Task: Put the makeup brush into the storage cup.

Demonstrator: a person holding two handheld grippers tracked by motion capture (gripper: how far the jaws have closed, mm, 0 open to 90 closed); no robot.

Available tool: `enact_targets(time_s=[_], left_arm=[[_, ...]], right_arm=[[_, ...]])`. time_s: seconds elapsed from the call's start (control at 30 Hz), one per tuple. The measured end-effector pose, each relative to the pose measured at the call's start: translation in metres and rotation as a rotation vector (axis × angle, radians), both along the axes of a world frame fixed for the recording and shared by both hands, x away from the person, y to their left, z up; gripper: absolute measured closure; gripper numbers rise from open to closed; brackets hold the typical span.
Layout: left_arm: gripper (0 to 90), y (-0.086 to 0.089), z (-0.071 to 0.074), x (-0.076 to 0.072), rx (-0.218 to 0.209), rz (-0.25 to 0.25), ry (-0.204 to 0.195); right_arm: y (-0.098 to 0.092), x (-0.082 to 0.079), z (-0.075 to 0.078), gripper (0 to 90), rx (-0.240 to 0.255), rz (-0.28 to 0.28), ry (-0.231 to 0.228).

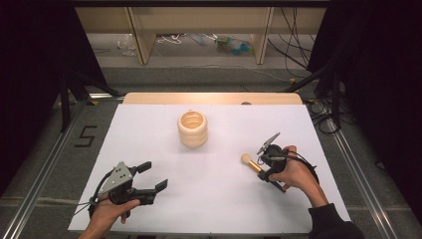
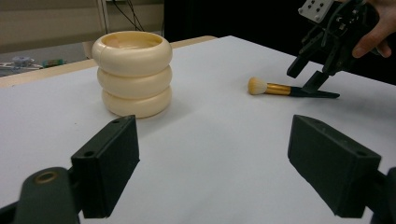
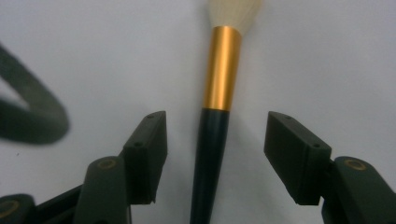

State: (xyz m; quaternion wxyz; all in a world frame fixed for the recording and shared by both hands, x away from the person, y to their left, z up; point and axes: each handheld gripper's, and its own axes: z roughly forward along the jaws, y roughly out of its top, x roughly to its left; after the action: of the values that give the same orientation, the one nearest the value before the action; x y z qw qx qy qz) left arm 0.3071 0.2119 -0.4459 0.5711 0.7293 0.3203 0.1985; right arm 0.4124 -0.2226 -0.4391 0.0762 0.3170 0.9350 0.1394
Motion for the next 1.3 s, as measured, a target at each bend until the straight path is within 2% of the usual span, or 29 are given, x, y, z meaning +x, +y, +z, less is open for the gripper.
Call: enact_targets(time_s=[0.03, 0.13, 0.2, 0.53, 0.77, 0.87, 0.97, 1.0, 1.17, 1.27, 1.3], left_arm=[[16.5, -0.001, 0.000, -0.001, -0.010, 0.006, 0.010], [16.5, 0.000, 0.000, -0.001, -0.010, 0.007, 0.006], [16.6, 0.000, 0.000, -0.001, -0.007, 0.007, 0.006], [16.8, 0.000, 0.000, -0.001, -0.004, 0.007, 0.006], [16.9, 0.000, 0.000, 0.000, 0.007, 0.000, -0.003], [17.0, 0.000, 0.000, 0.000, 0.004, 0.006, 0.004], [17.1, 0.000, 0.000, -0.001, 0.002, 0.010, 0.009], [17.1, 0.001, 0.001, 0.000, 0.014, -0.003, -0.008], [17.3, 0.000, 0.001, 0.000, 0.013, -0.002, -0.004], [17.4, 0.000, 0.001, 0.000, 0.014, -0.001, -0.002], [17.4, 0.000, 0.001, 0.000, 0.013, -0.001, -0.002]], right_arm=[[0.000, 0.001, 0.000, 42.0, -0.002, 0.003, 0.006], [0.002, 0.003, -0.001, 44.7, -0.025, 0.002, 0.024], [0.002, 0.005, -0.001, 48.5, -0.030, 0.005, 0.031], [0.003, 0.012, -0.008, 56.3, -0.059, -0.015, 0.086], [0.005, 0.015, -0.011, 61.1, -0.053, -0.013, 0.096], [0.007, 0.016, -0.011, 63.4, -0.064, -0.024, 0.118], [0.007, 0.018, -0.012, 64.5, -0.069, -0.029, 0.118], [0.007, 0.019, -0.013, 64.9, -0.067, -0.024, 0.120], [0.009, 0.021, -0.013, 66.9, -0.084, -0.033, 0.136], [0.010, 0.021, -0.013, 68.2, -0.093, -0.021, 0.128], [0.012, 0.021, -0.013, 68.4, -0.102, -0.034, 0.135]])
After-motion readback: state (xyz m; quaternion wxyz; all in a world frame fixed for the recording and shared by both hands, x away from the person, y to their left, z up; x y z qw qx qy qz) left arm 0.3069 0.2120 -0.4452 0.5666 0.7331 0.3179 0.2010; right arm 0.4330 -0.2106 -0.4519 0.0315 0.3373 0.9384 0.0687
